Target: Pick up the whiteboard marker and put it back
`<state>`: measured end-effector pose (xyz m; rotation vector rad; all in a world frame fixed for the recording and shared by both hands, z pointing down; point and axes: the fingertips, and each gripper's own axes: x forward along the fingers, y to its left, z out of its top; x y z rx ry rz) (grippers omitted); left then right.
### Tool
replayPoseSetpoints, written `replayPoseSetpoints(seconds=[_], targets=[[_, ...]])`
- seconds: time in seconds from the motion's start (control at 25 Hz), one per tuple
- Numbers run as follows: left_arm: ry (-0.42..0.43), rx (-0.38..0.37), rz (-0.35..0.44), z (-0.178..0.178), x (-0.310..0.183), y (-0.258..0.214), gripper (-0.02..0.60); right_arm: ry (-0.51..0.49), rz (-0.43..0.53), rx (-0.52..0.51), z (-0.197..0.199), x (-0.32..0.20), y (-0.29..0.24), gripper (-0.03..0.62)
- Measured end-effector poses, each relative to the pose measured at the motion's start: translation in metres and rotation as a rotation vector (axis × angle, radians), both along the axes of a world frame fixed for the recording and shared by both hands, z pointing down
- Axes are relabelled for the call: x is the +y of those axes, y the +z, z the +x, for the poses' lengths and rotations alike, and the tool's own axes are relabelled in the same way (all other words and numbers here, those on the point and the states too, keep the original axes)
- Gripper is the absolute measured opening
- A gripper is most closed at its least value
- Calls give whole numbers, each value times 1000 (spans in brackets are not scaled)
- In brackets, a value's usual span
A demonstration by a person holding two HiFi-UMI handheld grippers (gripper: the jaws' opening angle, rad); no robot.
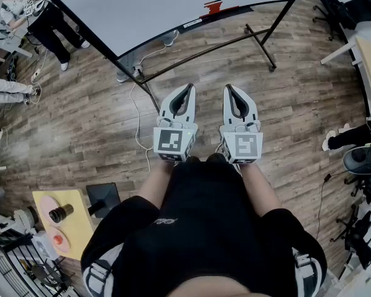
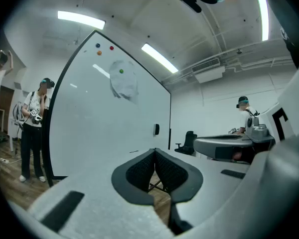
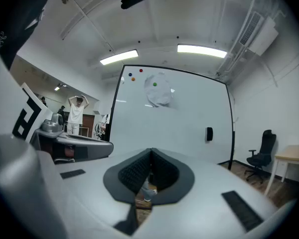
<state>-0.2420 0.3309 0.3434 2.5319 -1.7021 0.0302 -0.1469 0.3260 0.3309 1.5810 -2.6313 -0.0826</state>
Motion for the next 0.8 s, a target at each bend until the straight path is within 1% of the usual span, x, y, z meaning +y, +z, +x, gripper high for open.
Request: replayPoseSetpoints(seconds=[0.16,0.28,0.48,0.68,0.8], targets=[[-4,11,-11,-21,7,4,8,2,-24,-5,-20,4,6,3],[-19,29,-35,-41,15,13,8,-15,-58,19,-40,10,18,3],[-27,55,-77,-64,24,31,8,-35,-72,38,-66,23,28,3],[-37,71,-100,-68,18,43,8,-40,-102,64,-66,16,41,3],[-59,62,-106,-62,2,48,8,-61,-96,58,-60,-2,42,3]])
